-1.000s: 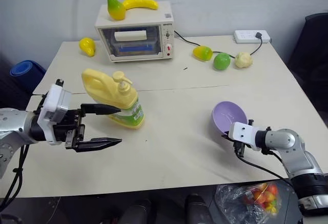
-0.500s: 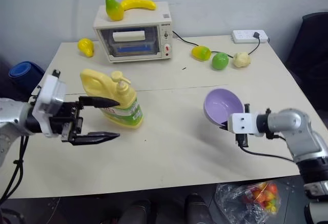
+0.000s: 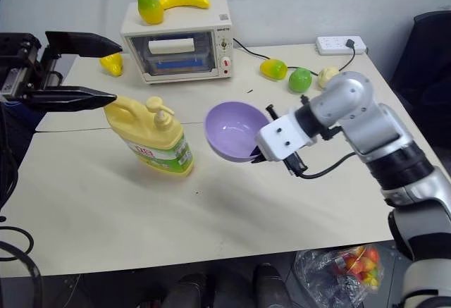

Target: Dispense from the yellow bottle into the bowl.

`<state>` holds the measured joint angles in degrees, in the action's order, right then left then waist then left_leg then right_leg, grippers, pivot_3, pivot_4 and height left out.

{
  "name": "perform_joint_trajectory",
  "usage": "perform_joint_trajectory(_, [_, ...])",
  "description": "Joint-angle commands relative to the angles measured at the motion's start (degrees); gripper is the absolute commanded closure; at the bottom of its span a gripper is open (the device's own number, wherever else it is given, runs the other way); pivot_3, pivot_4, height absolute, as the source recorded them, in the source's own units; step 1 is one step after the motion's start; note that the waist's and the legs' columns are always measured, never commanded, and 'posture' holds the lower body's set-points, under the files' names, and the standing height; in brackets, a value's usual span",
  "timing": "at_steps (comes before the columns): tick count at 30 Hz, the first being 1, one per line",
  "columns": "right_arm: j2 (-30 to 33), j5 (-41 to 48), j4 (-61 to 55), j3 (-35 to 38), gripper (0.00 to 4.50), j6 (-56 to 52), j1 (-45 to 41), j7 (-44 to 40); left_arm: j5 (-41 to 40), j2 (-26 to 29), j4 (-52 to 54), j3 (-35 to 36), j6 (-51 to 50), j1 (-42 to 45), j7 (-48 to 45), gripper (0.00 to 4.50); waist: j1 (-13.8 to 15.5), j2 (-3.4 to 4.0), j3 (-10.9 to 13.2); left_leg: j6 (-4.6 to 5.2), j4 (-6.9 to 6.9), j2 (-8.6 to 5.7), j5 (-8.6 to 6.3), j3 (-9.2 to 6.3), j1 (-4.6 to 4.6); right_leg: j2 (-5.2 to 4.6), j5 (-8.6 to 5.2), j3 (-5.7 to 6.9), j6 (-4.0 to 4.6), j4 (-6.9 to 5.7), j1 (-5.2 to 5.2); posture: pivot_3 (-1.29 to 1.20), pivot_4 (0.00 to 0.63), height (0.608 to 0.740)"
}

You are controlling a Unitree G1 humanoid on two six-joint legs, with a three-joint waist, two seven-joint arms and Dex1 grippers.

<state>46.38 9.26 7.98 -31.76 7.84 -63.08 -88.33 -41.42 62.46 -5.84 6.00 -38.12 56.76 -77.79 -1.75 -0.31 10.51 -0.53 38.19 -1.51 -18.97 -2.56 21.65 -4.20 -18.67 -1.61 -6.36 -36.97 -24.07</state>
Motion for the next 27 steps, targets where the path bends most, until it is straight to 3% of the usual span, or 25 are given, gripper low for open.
perform_joint_trajectory(1, [-2.12, -3.86, 2.59, -2.4, 4.43, 0.43, -4.18, -4.17, 2.84, 1.0, -1.7, -0.57, 2.31, 2.28, -3.34, 0.0, -0.12, 0.0, 0.0, 0.0, 0.06, -0.01, 0.0, 0.02, 0.16, -0.01, 0.0, 0.03, 0.0, -0.07, -0.19, 0.0, 0.15, 0.74])
perform_joint_trajectory(8, [-5.41, -7.07, 8.32, -8.05, 4.43, 0.06, -11.26, -4.17, 7.73, 0.19, -4.7, -2.9, 6.36, 1.66, -7.83, 0.0, -0.48, 0.0, 0.0, -0.02, 0.97, -0.06, -0.01, -0.05, 1.53, -0.3, 0.01, 0.99, 0.0, -0.83, -1.51, 0.0, 0.15, 0.74])
perform_joint_trajectory(14, [-11.87, -9.48, 13.12, -6.59, 4.43, -2.74, -15.46, -4.12, 12.94, -2.66, -12.38, -4.85, 11.9, 4.4, -9.31, 0.0, -1.03, 0.0, 0.0, -0.08, 1.3, -0.08, 0.05, -0.08, 1.5, -0.34, 0.03, 1.17, 0.04, -0.99, -1.45, 0.0, 0.15, 0.74])
perform_joint_trajectory(20, [-12.0, -2.37, 8.93, -7.32, 4.43, -12.02, -18.76, -4.17, 15.27, -5.92, -20.86, -5.27, 14.17, 10.92, -10.23, 0.0, -1.31, 0.0, 0.0, -0.07, 1.37, -0.16, 0.04, -0.25, 1.56, -0.41, 0.03, 1.3, 0.04, -1.21, -1.44, 0.0, 0.15, 0.74])
perform_joint_trajectory(23, [-12.23, -3.23, 9.06, -7.02, 4.43, -11.78, -19.62, -4.17, 15.77, -7.17, -23.68, -5.52, 14.35, 13.25, -10.9, 0.0, -1.38, 0.01, 0.0, -0.06, 1.36, -0.21, 0.04, -0.26, 1.56, -0.45, 0.03, 1.32, 0.04, -1.21, -1.44, 0.0, 0.15, 0.74])
perform_joint_trajectory(27, [-12.11, -3.68, 9.85, -6.77, 4.5, -12.32, -20.18, -4.17, 15.26, -7.55, -25.15, -5.69, 13.0, 14.57, -13.38, 0.84, -1.81, 0.0, 0.0, -0.06, 1.36, -0.19, 0.04, -0.23, 1.56, -0.44, 0.03, 1.29, 0.04, -1.31, -1.47, 0.0, 0.15, 0.74])
